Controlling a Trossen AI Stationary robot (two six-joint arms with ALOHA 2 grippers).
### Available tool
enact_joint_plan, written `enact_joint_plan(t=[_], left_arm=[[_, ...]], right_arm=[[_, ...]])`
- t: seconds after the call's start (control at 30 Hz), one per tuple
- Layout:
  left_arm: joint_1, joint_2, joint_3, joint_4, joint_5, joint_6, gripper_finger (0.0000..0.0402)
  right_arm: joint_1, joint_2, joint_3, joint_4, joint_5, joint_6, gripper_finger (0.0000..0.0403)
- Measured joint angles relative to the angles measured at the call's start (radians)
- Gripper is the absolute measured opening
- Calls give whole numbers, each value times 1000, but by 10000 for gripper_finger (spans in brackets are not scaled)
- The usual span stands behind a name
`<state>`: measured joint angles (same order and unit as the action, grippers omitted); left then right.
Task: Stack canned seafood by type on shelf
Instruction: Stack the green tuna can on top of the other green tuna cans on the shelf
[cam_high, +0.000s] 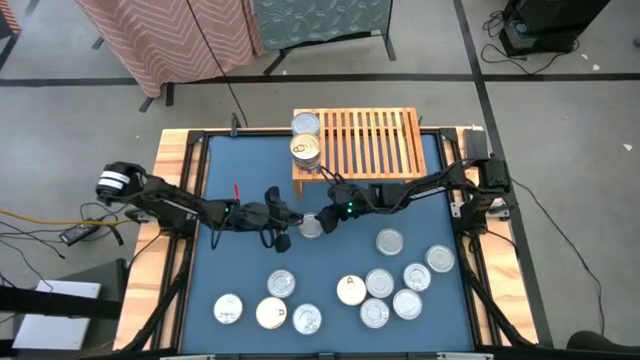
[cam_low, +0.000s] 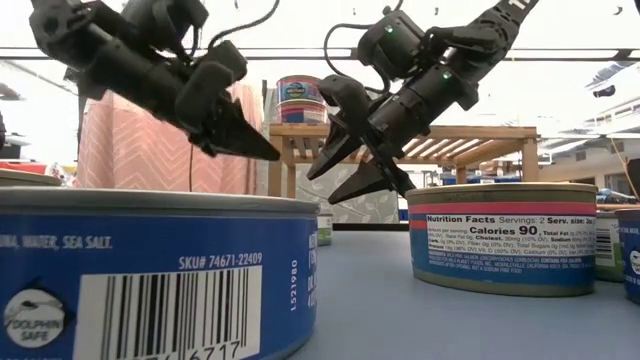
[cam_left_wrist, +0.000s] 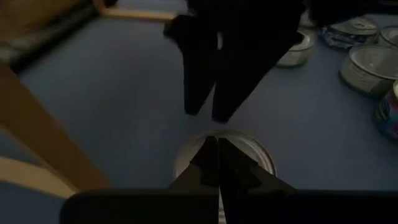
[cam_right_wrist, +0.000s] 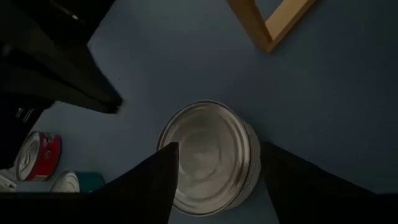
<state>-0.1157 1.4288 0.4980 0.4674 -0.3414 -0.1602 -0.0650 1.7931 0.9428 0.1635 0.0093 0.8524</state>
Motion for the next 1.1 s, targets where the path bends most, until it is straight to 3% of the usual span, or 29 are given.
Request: enact_joint_plan(t=[0.5,0.73,0.9,1.1], left_arm=[[-18,218,-50,201,-45,-57,0],[-58,245,-64,206,-68,-133,0],[-100,283,-115,253,-142,-234,0],[-111,288,-135,339,-163,-160,0]], right_arm=[[-9,-2,0,-2,-2,8,223],[-8,-2,0,-9,-4,7,222],[-4,-2,0,-9,-4,-8,224],[18,-2,0,21,-4,-7,245]])
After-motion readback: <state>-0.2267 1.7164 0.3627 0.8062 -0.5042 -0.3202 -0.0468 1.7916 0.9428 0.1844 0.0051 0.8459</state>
